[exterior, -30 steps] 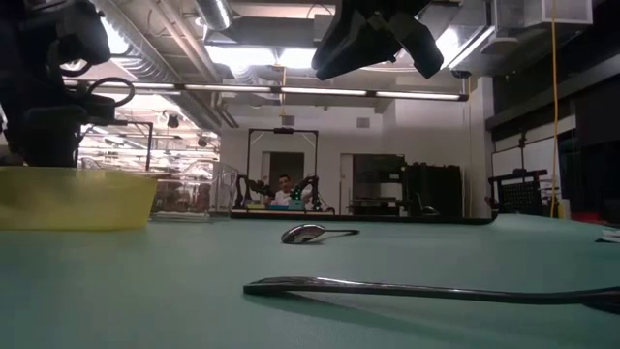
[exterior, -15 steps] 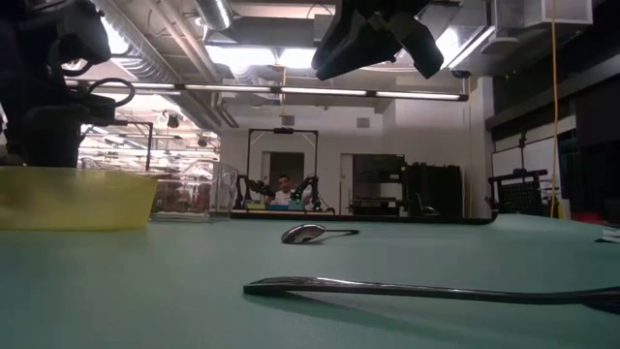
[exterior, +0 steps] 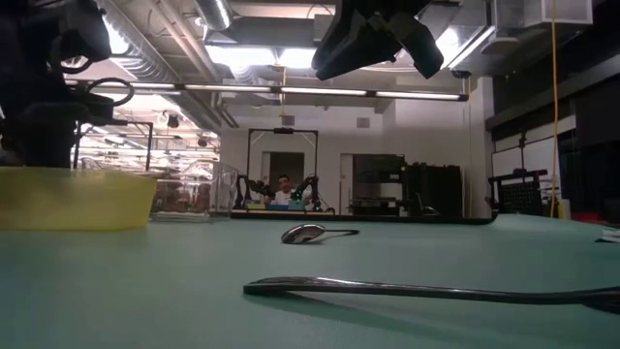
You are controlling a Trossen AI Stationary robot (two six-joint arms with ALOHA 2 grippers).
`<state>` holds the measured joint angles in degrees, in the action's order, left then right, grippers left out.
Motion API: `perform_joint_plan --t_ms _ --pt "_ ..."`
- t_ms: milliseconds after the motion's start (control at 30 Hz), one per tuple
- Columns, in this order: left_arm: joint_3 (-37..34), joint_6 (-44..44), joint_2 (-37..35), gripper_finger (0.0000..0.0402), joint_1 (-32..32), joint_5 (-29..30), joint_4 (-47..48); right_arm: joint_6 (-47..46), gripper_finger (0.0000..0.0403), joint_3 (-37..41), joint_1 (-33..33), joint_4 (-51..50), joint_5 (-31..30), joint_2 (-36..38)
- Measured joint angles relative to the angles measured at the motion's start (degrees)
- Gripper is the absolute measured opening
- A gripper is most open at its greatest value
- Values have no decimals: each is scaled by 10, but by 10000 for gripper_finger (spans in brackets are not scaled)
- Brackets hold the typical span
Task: Sort silverware by color (type)
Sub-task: Put the gold spoon into the yellow bin, then put the black spoon into the orange bin
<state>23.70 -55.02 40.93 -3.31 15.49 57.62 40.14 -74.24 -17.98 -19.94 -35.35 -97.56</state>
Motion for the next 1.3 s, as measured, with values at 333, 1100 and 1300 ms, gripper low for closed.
perform_joint_plan --t_ms 333,1100,1300 --pt "6 0 0 44 0 3 1 3 88 0 0 0 0 0" --pt "52 16 -1 44 0 -19 17 3 88 0 0 0 0 0" --pt "94 16 -1 44 0 -19 23 3 88 0 0 0 0 0"
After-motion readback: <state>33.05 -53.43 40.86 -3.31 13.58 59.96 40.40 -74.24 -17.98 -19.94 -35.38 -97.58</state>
